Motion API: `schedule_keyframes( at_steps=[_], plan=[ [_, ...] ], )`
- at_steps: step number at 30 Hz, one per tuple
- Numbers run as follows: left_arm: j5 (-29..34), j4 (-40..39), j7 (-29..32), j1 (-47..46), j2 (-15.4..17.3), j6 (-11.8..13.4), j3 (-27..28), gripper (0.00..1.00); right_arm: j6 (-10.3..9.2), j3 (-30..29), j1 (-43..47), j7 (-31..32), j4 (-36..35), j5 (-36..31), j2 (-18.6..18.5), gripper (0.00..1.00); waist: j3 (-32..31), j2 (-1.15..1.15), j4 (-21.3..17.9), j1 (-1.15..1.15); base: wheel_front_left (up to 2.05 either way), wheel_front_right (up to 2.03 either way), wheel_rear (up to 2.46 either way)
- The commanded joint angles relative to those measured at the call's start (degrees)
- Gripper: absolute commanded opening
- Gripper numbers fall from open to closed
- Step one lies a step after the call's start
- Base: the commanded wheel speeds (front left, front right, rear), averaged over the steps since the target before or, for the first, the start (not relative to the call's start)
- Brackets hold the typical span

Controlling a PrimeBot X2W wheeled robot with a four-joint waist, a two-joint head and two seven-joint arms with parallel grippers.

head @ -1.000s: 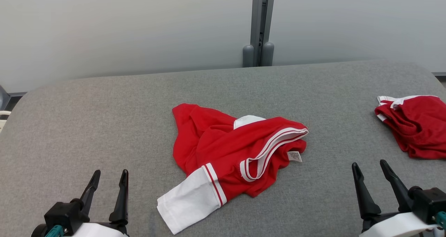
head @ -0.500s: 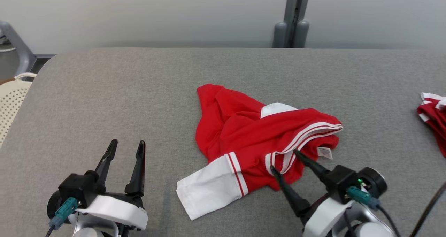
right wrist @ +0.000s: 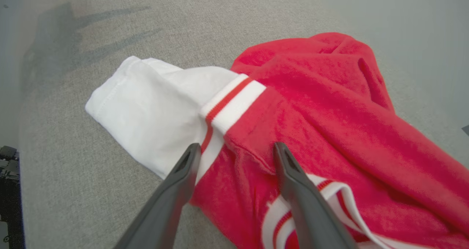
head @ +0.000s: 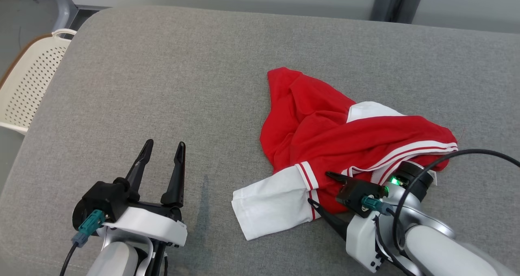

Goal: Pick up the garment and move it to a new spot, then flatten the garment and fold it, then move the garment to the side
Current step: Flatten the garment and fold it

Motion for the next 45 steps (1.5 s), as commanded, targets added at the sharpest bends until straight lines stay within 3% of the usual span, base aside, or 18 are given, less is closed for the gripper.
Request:
schedule_keyframes(
  at_steps=[1, 3, 10, 15, 23, 32, 38, 45],
  plan=[
    [0.20, 0.16, -0.25, -0.99, 0.09, -0.22, 0.25, 1.00, -0.01, 0.54, -0.79, 0.62, 0.30, 0.59, -0.36, 0.87, 0.57, 0.00, 0.54, 0.00, 0.00, 0.00, 0.00],
    [0.44, 0.60, -0.42, -1.38, -0.24, -0.42, 0.45, 1.00, -0.01, 1.14, -1.88, 1.17, 0.71, 1.35, -0.84, 0.00, 0.96, 0.00, 0.61, 0.00, 0.00, 0.00, 0.00],
    [1.22, 1.23, -0.60, -2.20, -0.59, -1.06, 1.65, 1.00, -0.01, -2.19, -2.74, -1.71, 0.05, 2.82, 0.48, 0.00, 1.71, 0.00, -0.38, 0.00, 0.00, 0.00, 0.00],
    [1.83, 0.96, -0.60, -2.31, -0.40, -1.48, 2.86, 1.00, -0.01, -7.95, -1.08, -6.21, -2.71, 2.47, 3.13, 0.00, 1.37, 0.00, -2.25, 0.00, 0.00, 0.00, 0.00],
    [2.70, -0.03, -0.60, -1.55, 0.21, -1.68, 4.26, 1.00, -0.01, -25.79, 5.10, -12.58, -8.98, 0.00, 8.99, 0.00, 1.26, 0.00, -5.85, 0.00, 0.00, 0.00, 0.00],
    [3.08, -0.74, -0.60, -1.40, 1.26, -1.28, 4.83, 1.00, -0.01, -46.14, 16.75, -15.08, -15.32, -2.51, 16.24, 0.00, 1.74, 0.00, -9.23, 0.00, 0.00, 0.00, 0.00],
    [3.04, -1.12, -0.29, -1.23, 1.89, -0.96, 4.82, 1.00, -0.01, -56.74, 23.23, -15.74, -12.25, -1.06, 18.94, 0.00, 1.62, 0.00, -10.26, 0.00, 0.00, 0.00, 0.00],
    [2.87, -1.60, 0.18, -1.31, 2.30, -0.59, 4.60, 1.00, 0.00, -62.34, 25.60, -16.62, -3.39, 1.11, 19.86, 0.00, 1.63, 0.00, -10.65, 0.00, 0.00, 0.00, 0.00]
  ],
)
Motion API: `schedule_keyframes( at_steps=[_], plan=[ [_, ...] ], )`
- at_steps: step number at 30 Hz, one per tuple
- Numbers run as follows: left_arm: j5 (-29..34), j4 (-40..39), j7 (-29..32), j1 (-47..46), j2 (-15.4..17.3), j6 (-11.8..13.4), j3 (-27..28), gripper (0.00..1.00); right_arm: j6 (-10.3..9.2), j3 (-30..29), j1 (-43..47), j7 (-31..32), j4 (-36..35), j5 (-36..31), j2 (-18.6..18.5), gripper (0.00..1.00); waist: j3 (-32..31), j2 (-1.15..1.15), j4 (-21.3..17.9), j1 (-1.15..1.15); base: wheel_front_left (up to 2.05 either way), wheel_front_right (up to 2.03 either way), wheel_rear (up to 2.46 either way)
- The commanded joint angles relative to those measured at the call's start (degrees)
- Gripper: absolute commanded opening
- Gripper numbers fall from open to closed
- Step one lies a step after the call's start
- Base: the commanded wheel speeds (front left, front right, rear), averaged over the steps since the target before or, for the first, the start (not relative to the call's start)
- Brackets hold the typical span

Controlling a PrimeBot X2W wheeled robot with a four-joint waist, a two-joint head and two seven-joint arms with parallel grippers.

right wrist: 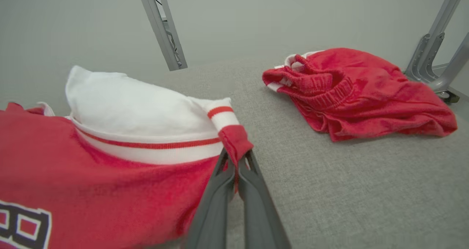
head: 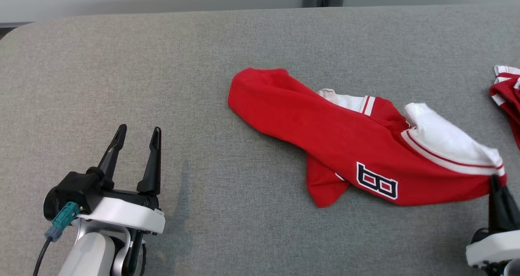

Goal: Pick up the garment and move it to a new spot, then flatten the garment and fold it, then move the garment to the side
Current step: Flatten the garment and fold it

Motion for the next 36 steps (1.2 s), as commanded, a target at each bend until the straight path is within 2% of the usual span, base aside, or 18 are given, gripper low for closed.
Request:
schedule_keyframes(
  at_steps=[1, 6, 7, 8, 9, 13, 17, 26, 36],
  plan=[
    [0.23, -0.20, 0.03, -0.13, 0.48, 0.36, 0.07, 1.00, 0.01, -0.16, 0.18, -0.39, 2.04, 0.88, 0.07, 0.00, 0.07, 0.00, -0.03, 0.00, 0.00, 0.00, 0.00],
    [0.22, -0.44, 0.13, -0.57, 0.58, 0.51, -0.21, 1.00, 0.00, 0.78, -1.83, -1.28, 11.84, 2.73, 0.04, 0.00, 0.22, 0.00, 0.07, 0.00, 0.00, 0.00, 0.00],
    [0.17, -0.44, 0.14, -0.54, 0.59, 0.56, -0.23, 1.00, 0.01, 1.36, -2.39, -1.99, 12.76, 3.12, 0.04, 0.27, 0.21, 0.00, 0.13, 0.00, 0.00, 0.00, 0.00],
    [0.13, -0.47, 0.14, -0.46, 0.64, 0.57, -0.23, 1.00, 0.01, 1.95, -2.93, -2.62, 13.60, 3.22, 0.05, 0.59, 0.20, 0.00, 0.13, 0.00, 0.00, 0.00, 0.00],
    [0.09, -0.53, 0.13, -0.32, 0.67, 0.72, -0.21, 1.00, 0.01, 2.44, -3.33, -3.44, 14.03, 3.27, 0.06, 1.00, 0.16, 0.00, 0.08, 0.00, 0.00, 0.00, 0.00],
    [-0.09, -0.64, 0.08, 0.64, 0.87, 1.16, -0.02, 1.00, 0.01, 4.02, -5.01, -6.36, 12.51, 1.45, 0.02, 1.00, -0.45, 0.00, -0.24, 0.00, 0.00, 0.00, 0.00],
    [-0.35, -0.80, 0.08, 1.34, 0.89, 1.60, 0.04, 1.00, 0.01, 5.51, -5.62, -7.43, 8.11, -1.12, 0.05, 1.00, -1.52, 0.00, -0.50, 0.00, 0.00, 0.00, 0.00],
    [-0.67, -1.49, -0.01, 4.41, 0.83, 3.11, 0.03, 1.00, 0.01, 10.13, -3.26, -2.24, -3.56, -6.52, 0.04, 1.00, -4.77, 0.00, -1.24, 0.00, 0.00, 0.00, 0.00],
    [-1.06, -1.93, 0.51, 6.79, 0.65, 4.36, -0.34, 1.00, 0.01, 11.75, 0.83, 1.27, -8.79, -5.85, 0.04, 1.00, -6.35, 0.00, -1.12, 0.00, 0.00, 0.00, 0.00]
  ],
)
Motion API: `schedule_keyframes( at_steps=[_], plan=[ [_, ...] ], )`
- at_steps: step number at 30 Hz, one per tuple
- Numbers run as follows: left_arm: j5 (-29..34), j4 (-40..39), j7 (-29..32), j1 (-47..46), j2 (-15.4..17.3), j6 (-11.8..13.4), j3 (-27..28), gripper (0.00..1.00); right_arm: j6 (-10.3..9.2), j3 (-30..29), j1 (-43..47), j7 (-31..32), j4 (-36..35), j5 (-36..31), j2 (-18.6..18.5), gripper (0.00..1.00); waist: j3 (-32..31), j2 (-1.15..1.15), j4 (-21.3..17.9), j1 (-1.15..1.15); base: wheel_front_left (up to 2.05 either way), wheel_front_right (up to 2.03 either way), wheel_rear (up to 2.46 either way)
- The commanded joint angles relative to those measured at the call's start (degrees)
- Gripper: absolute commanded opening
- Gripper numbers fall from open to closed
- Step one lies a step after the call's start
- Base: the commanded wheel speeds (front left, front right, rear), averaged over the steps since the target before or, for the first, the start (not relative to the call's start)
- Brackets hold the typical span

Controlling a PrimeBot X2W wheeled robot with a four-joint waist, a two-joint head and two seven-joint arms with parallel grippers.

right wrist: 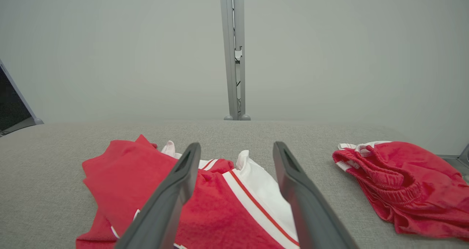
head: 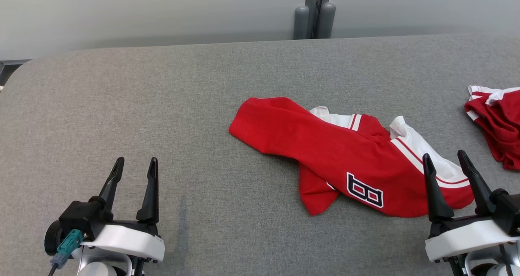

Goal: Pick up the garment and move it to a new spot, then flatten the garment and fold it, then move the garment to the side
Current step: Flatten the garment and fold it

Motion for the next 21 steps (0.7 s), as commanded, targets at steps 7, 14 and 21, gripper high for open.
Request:
schedule_keyframes(
  at_steps=[7, 14, 21],
  plan=[
    [0.08, -0.32, 0.80, -1.63, 0.47, 0.12, -0.62, 1.00, 0.00, 0.47, 0.64, 0.83, -1.33, 0.64, -0.26, 1.00, 0.18, 0.00, -0.20, 0.00, 0.00, 0.00, 0.00],
    [-0.12, 1.74, 5.31, -11.15, -1.03, -2.34, -3.82, 1.00, 0.01, 1.16, -1.12, 0.85, -1.90, 0.92, -0.27, 1.00, 2.50, 0.00, -1.33, 0.00, 0.00, 0.00, 0.00],
    [-1.73, 8.94, 13.30, -24.20, -3.06, -7.34, -7.68, 1.00, 0.01, 3.44, -3.66, 0.14, -1.04, 1.30, -0.26, 1.00, 6.30, 0.00, -5.17, 0.00, 0.00, 0.00, 0.00]
  ],
)
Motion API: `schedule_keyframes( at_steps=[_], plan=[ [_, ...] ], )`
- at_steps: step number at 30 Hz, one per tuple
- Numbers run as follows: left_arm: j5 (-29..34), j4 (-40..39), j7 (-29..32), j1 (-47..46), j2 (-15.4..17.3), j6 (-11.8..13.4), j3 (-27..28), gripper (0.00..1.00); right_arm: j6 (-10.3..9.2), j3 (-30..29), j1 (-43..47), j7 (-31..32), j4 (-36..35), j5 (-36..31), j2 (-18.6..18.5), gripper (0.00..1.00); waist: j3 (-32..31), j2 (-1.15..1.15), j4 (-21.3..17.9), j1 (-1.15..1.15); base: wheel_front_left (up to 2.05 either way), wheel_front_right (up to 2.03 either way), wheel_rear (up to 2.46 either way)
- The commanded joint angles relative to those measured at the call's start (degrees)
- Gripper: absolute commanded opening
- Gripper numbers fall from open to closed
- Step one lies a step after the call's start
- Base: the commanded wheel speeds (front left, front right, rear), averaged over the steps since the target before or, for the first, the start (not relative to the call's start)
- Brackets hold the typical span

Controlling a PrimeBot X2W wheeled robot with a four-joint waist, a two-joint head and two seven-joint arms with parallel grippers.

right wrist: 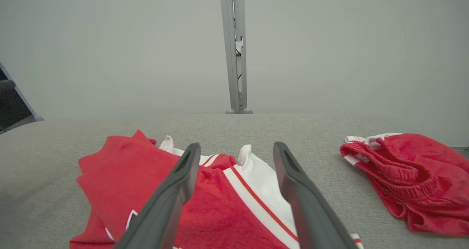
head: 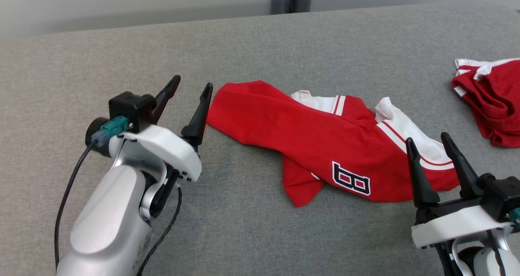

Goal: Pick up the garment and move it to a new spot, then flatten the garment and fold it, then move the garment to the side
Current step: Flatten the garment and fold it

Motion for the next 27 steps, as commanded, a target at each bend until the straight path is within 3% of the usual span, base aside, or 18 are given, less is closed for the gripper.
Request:
schedule_keyframes(
  at_steps=[1, 7, 14, 21, 25, 26, 27],
  plan=[
    [-0.47, 1.19, 1.02, -2.30, -0.19, -0.60, -0.40, 1.00, 0.00, 0.15, -0.80, -0.49, 0.14, 0.23, -0.28, 1.00, 1.96, 0.00, -1.92, 0.00, 0.00, 0.00, 0.00],
    [-1.83, 10.92, 7.45, -12.77, -1.28, -3.11, -2.53, 1.00, -0.01, 1.31, -2.77, -1.84, 1.43, 1.06, -0.26, 1.00, 5.37, 0.00, -4.76, 0.00, 0.00, 0.00, 0.00],
    [-3.56, 25.28, 12.58, -21.40, -1.53, -4.33, -4.08, 1.00, -0.01, 3.57, -5.38, -3.80, 3.84, 2.71, -0.26, 1.00, 8.49, 0.00, -8.02, 0.00, 0.00, 0.00, 0.00],
    [-4.52, 37.63, 17.75, -25.33, -1.20, -4.64, -5.54, 1.00, 0.00, 4.42, -6.60, -5.32, 6.48, 3.70, -0.25, 1.00, 9.74, 0.00, -9.55, 0.00, 0.00, 0.00, 0.00],
    [-5.12, 40.86, 20.29, -24.63, -1.76, -4.88, -6.68, 1.00, 0.00, 4.37, -6.57, -5.70, 6.92, 4.14, -0.25, 1.00, 9.77, 0.00, -9.37, 0.00, 0.00, 0.00, 0.00],
    [-5.09, 41.39, 20.75, -24.46, -1.82, -4.96, -7.19, 0.93, 0.00, 4.32, -6.54, -5.73, 7.05, 4.17, -0.26, 1.00, 9.76, 0.00, -9.20, 0.00, 0.00, 0.00, 0.00],
    [-5.26, 41.64, 20.75, -24.32, -1.95, -4.92, -7.65, 0.48, 0.00, 4.29, -6.58, -5.77, 7.11, 4.23, -0.26, 1.00, 9.73, 0.00, -9.01, 0.00, 0.00, 0.00, 0.00]
  ],
)
